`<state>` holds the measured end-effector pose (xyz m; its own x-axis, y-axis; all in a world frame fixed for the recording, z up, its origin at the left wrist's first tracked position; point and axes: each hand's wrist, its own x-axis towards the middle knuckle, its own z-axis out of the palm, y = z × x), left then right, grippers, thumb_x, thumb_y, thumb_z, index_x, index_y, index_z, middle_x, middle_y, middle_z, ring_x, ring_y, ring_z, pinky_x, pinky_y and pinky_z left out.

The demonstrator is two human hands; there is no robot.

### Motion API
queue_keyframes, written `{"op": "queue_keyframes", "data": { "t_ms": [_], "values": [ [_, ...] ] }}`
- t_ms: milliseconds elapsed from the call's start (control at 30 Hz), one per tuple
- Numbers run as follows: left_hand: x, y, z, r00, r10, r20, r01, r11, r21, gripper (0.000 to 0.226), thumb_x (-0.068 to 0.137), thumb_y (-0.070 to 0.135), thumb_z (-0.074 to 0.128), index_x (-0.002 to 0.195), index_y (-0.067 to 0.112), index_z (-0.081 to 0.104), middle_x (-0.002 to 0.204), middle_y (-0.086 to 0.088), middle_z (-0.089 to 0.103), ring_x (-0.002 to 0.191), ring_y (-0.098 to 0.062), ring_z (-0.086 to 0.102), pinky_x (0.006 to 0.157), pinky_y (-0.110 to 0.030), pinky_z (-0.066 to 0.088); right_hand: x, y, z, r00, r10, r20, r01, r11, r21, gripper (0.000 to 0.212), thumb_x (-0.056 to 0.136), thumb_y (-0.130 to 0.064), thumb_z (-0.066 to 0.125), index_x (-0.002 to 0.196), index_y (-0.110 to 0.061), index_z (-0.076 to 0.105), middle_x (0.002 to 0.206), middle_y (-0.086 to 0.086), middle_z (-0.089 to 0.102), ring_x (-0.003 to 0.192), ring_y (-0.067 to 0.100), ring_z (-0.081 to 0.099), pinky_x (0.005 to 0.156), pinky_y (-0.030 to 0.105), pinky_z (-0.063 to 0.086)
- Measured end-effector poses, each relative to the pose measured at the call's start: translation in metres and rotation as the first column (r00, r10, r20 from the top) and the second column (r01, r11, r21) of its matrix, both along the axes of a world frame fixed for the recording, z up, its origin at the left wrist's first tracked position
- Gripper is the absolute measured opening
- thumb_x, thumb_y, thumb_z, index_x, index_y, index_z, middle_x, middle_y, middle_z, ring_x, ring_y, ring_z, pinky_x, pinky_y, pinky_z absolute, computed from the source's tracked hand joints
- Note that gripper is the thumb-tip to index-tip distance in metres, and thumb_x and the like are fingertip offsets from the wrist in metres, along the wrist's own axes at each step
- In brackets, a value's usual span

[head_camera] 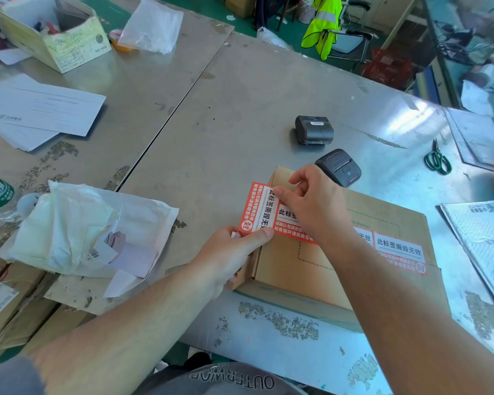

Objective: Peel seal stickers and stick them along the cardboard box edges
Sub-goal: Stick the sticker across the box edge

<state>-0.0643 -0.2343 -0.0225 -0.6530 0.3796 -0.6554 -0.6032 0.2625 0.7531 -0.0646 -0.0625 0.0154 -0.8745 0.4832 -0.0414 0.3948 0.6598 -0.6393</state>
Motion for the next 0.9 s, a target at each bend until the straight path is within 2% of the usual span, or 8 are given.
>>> {"op": "queue_keyframes", "data": {
  "t_ms": [167, 333, 433, 500, 533, 667, 800, 900],
  "values": [
    [-0.006, 0.003, 0.002, 0.999, 0.051, -0.007, -0.051, 0.999, -0.015, 0.047, 0.08, 0.061, 0.065, 0.099, 0.018, 0.063, 0.081, 0.001, 0.054, 0.057, -0.012, 0.04, 0.052, -0.025, 0.031, 0.004, 0.001, 0.002, 1.0, 0.03, 0.007, -0.029, 0.999, -0.016, 0.027, 0.087, -0.039, 0.075, 0.097, -0.023, 0.057, 0.076, -0.006, 0.062, 0.06, 0.0, 0.058, 0.051, 0.011, 0.037],
    [-0.018, 0.007, 0.002, 0.994, 0.1, -0.039, -0.099, 0.995, 0.006, 0.041, 0.083, 0.06, 0.064, 0.073, 0.02, 0.065, 0.073, -0.001, 0.045, 0.051, -0.013, 0.029, 0.049, -0.024, 0.022, 0.003, 0.001, -0.001, 0.999, 0.031, -0.032, -0.032, 0.999, -0.018, 0.027, 0.086, -0.037, 0.076, 0.097, -0.021, 0.058, 0.078, -0.002, 0.065, 0.067, 0.009, 0.063, 0.058, 0.022, 0.048],
    [-0.02, 0.013, -0.002, 0.994, 0.09, -0.059, -0.09, 0.996, 0.005, 0.049, 0.083, 0.063, 0.063, 0.057, 0.021, 0.065, 0.055, 0.005, 0.04, 0.042, -0.011, 0.028, 0.047, -0.023, 0.021, 0.005, 0.001, -0.004, 0.997, 0.043, -0.064, -0.042, 0.999, 0.013, 0.025, 0.086, -0.034, 0.076, 0.096, -0.019, 0.059, 0.077, -0.001, 0.064, 0.07, 0.014, 0.063, 0.062, 0.027, 0.049],
    [-0.021, 0.017, -0.006, 0.995, 0.074, -0.07, -0.075, 0.997, -0.014, 0.056, 0.083, 0.065, 0.06, 0.048, 0.022, 0.059, 0.046, 0.007, 0.036, 0.037, -0.009, 0.028, 0.045, -0.021, 0.022, 0.006, 0.001, -0.006, 0.995, 0.054, -0.081, -0.052, 0.998, 0.029, 0.024, 0.087, -0.033, 0.076, 0.095, -0.019, 0.059, 0.075, -0.001, 0.063, 0.07, 0.015, 0.062, 0.061, 0.026, 0.048],
    [-0.022, 0.02, -0.009, 0.994, 0.071, -0.078, -0.073, 0.997, -0.024, 0.057, 0.082, 0.067, 0.059, 0.048, 0.022, 0.057, 0.047, 0.006, 0.036, 0.037, -0.01, 0.028, 0.045, -0.021, 0.021, 0.006, 0.002, -0.007, 0.994, 0.058, -0.088, -0.055, 0.998, 0.034, 0.023, 0.087, -0.033, 0.076, 0.095, -0.019, 0.059, 0.075, -0.002, 0.063, 0.07, 0.015, 0.062, 0.061, 0.025, 0.047],
    [-0.03, 0.033, -0.017, 0.992, 0.104, -0.072, -0.108, 0.992, -0.057, 0.056, 0.076, 0.074, 0.058, 0.074, 0.019, 0.053, 0.056, 0.003, 0.039, 0.042, -0.012, 0.031, 0.048, -0.024, 0.023, 0.006, 0.002, -0.008, 0.992, 0.075, -0.103, -0.071, 0.997, 0.042, 0.022, 0.087, -0.032, 0.075, 0.093, -0.019, 0.059, 0.072, -0.003, 0.062, 0.069, 0.015, 0.061, 0.064, 0.032, 0.05],
    [-0.043, 0.047, -0.018, 0.986, 0.159, -0.06, -0.163, 0.983, -0.089, 0.059, 0.072, 0.076, 0.058, 0.074, 0.017, 0.059, 0.06, 0.004, 0.058, 0.051, -0.014, 0.051, 0.052, -0.025, 0.034, 0.006, 0.002, -0.008, 0.991, 0.085, -0.1, -0.082, 0.996, 0.042, 0.021, 0.088, -0.031, 0.074, 0.094, -0.018, 0.059, 0.072, -0.001, 0.063, 0.07, 0.017, 0.062, 0.066, 0.037, 0.053],
    [-0.049, 0.055, -0.02, 0.975, 0.186, -0.122, -0.197, 0.976, -0.092, 0.059, 0.076, 0.073, 0.057, 0.071, 0.015, 0.066, 0.064, 0.0, 0.067, 0.055, -0.018, 0.061, 0.053, -0.025, 0.038, 0.006, 0.002, -0.009, 0.991, 0.083, -0.106, -0.08, 0.996, 0.037, 0.021, 0.087, -0.03, 0.075, 0.093, -0.017, 0.059, 0.072, -0.002, 0.062, 0.072, 0.019, 0.062, 0.068, 0.039, 0.052]
  ]
}}
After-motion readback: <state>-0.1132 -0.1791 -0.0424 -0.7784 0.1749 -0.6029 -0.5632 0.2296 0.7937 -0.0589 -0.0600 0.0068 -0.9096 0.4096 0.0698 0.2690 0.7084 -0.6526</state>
